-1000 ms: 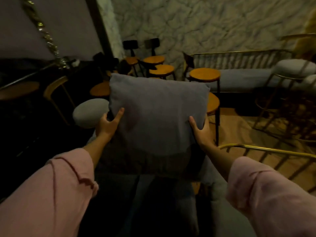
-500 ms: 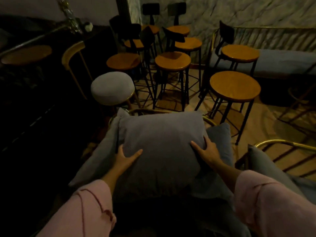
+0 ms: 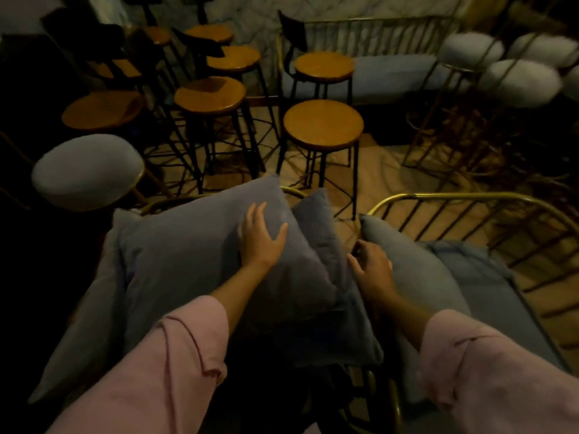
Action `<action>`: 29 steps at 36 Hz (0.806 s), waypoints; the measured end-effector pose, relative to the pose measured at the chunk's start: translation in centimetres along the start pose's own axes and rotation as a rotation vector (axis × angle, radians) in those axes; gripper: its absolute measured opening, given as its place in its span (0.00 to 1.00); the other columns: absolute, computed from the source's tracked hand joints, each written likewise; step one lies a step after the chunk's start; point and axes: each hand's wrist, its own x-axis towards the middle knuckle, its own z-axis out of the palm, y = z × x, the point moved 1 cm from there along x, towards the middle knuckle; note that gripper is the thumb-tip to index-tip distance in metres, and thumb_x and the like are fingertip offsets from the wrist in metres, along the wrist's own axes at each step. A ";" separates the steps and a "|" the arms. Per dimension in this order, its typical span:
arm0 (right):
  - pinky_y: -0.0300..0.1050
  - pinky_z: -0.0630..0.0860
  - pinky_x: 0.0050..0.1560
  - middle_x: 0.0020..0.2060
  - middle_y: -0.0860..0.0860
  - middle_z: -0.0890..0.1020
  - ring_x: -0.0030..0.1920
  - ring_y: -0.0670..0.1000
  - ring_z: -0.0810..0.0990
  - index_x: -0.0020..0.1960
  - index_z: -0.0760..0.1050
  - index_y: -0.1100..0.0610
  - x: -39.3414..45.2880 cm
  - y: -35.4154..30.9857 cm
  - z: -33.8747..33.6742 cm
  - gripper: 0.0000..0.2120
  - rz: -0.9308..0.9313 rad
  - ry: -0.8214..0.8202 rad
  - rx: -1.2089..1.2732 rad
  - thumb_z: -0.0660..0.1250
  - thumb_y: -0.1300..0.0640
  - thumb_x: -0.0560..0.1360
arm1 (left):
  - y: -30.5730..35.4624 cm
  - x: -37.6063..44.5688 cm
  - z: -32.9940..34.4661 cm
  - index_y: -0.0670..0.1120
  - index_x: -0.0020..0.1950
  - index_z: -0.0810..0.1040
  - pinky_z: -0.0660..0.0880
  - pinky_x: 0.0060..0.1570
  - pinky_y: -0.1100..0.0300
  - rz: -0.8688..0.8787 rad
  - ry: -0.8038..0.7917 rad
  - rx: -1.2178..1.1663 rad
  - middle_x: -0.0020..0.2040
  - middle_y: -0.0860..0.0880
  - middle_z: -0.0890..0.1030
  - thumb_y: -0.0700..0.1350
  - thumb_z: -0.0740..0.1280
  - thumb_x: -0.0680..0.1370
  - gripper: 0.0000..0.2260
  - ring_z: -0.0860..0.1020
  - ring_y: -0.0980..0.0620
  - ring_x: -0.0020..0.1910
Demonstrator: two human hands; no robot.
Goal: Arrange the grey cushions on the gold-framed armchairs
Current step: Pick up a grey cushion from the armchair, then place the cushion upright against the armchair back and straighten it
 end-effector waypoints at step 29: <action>0.57 0.72 0.67 0.70 0.60 0.74 0.67 0.62 0.74 0.73 0.67 0.63 3.1 39.3 -9.2 0.35 0.691 -0.443 0.395 0.67 0.41 0.76 | 12.2 -16.5 33.4 0.50 0.81 0.51 0.63 0.73 0.43 -0.231 -0.065 0.270 0.81 0.43 0.57 0.66 0.63 0.76 0.40 0.59 0.42 0.79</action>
